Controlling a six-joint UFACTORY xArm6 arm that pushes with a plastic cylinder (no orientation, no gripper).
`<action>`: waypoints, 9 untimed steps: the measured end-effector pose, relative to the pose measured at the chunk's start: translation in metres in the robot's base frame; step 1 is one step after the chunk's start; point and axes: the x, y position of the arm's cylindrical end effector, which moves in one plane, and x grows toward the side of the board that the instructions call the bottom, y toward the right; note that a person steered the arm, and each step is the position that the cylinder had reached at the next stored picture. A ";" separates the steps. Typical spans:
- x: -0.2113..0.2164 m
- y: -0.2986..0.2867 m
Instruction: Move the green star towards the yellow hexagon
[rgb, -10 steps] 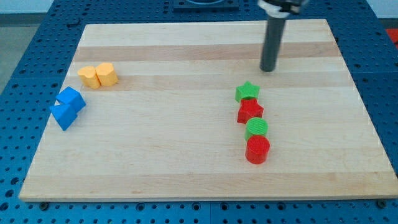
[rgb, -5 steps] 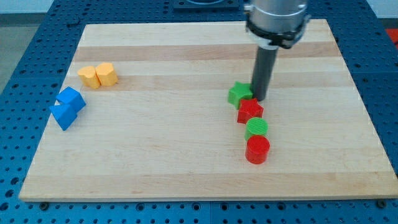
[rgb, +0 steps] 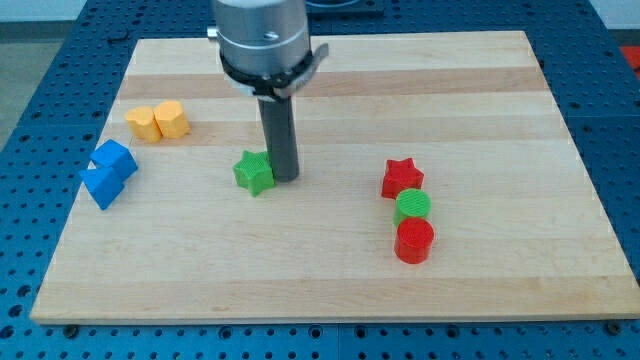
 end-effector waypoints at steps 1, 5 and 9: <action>0.024 0.008; -0.028 -0.079; -0.086 -0.113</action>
